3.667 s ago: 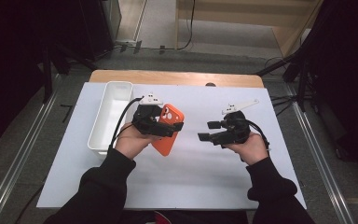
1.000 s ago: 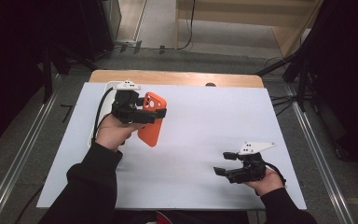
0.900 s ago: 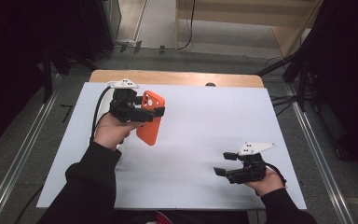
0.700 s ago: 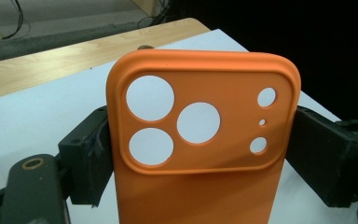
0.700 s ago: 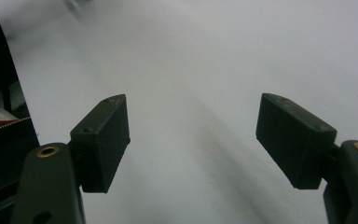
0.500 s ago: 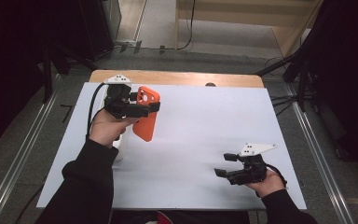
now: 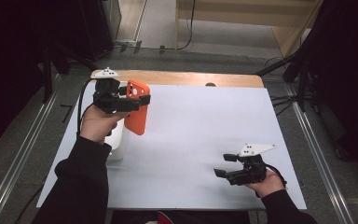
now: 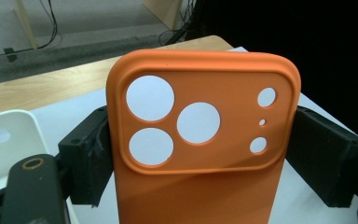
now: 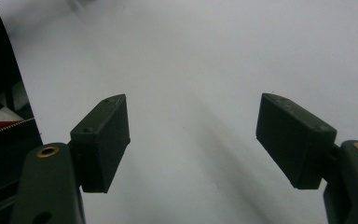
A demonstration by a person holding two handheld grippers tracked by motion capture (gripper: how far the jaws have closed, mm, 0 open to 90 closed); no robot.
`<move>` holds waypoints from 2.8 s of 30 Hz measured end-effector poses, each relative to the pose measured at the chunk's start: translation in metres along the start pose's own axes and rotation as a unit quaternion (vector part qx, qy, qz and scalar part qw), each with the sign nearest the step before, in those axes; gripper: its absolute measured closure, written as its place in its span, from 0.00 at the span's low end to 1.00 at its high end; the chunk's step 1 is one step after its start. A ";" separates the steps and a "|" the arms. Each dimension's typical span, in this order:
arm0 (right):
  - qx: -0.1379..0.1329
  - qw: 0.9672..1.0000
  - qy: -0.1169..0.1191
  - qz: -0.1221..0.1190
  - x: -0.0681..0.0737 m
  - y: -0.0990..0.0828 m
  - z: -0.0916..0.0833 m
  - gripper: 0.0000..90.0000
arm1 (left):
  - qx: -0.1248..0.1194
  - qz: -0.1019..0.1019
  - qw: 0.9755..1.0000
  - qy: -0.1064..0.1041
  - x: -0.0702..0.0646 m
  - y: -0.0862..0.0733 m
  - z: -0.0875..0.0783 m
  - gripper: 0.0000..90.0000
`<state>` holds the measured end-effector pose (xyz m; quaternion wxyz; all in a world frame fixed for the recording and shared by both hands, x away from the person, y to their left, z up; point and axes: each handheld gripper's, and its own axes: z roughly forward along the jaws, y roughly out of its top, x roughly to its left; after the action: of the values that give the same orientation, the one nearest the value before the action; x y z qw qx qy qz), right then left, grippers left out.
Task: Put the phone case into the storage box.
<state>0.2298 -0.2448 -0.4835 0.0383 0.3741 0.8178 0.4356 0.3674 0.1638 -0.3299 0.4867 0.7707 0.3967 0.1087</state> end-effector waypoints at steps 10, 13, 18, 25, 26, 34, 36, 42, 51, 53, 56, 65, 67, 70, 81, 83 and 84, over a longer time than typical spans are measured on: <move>-0.004 1.000 0.001 0.000 0.000 0.000 -0.001 0.27 | -0.011 -0.014 1.000 0.019 0.012 0.003 -0.013 0.18; -0.004 1.000 0.002 0.001 0.000 0.000 -0.001 0.27 | -0.015 -0.018 0.999 0.025 0.016 0.003 -0.015 0.18; -0.003 1.000 0.003 0.004 0.000 0.000 -0.002 0.27 | -0.016 -0.020 0.999 0.040 0.022 0.002 -0.020 0.18; -0.005 1.000 0.002 0.002 0.000 0.000 -0.003 0.27 | -0.021 -0.029 0.998 0.053 0.032 0.001 -0.027 0.18; -0.005 1.000 0.002 0.001 0.000 0.000 -0.002 0.27 | -0.022 -0.030 0.998 0.055 0.033 0.001 -0.027 0.18; -0.008 1.000 0.003 -0.002 0.000 0.000 -0.002 0.27 | -0.027 -0.038 0.996 0.076 0.043 -0.001 -0.031 0.18; -0.008 1.000 0.003 -0.001 0.000 0.000 -0.002 0.27 | -0.031 -0.041 0.995 0.084 0.046 0.000 -0.032 0.18; -0.009 1.000 0.005 -0.003 0.001 0.002 -0.002 0.27 | -0.029 -0.037 0.993 0.105 0.053 0.002 -0.026 0.18; -0.013 1.000 0.005 -0.004 0.001 0.003 -0.002 0.27 | -0.029 -0.043 0.992 0.114 0.064 0.008 -0.014 0.18; -0.013 1.000 0.005 -0.003 0.001 0.003 -0.003 0.27 | -0.035 -0.038 0.992 0.111 0.065 0.009 -0.011 0.18; -0.015 1.000 0.004 0.000 0.001 0.003 -0.003 0.27 | -0.031 -0.030 0.992 0.122 0.066 0.011 -0.004 0.18; -0.015 1.000 0.004 -0.003 0.001 0.003 -0.003 0.27 | -0.029 -0.033 0.990 0.137 0.074 0.021 0.006 0.18; -0.014 1.000 0.005 -0.003 0.001 0.003 -0.003 0.27 | -0.027 -0.033 0.990 0.136 0.077 0.022 0.008 0.18; -0.016 1.000 0.005 -0.003 0.001 0.003 -0.003 0.27 | -0.021 -0.026 0.989 0.144 0.080 0.024 0.012 0.18; -0.019 1.000 0.005 -0.002 0.000 0.003 -0.004 0.27 | -0.029 -0.036 0.988 0.146 0.090 0.032 0.021 0.18; -0.020 1.000 0.005 0.000 0.000 0.003 -0.004 0.27 | -0.025 -0.036 0.988 0.145 0.091 0.033 0.023 0.18; -0.021 1.000 0.006 0.000 0.001 0.003 -0.004 0.27 | -0.022 -0.032 0.988 0.151 0.091 0.033 0.024 0.18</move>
<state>0.2300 -0.2459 -0.4785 0.0412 0.3710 0.8087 0.4545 0.4574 0.2062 -0.3339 0.4417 0.7216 0.4871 0.2168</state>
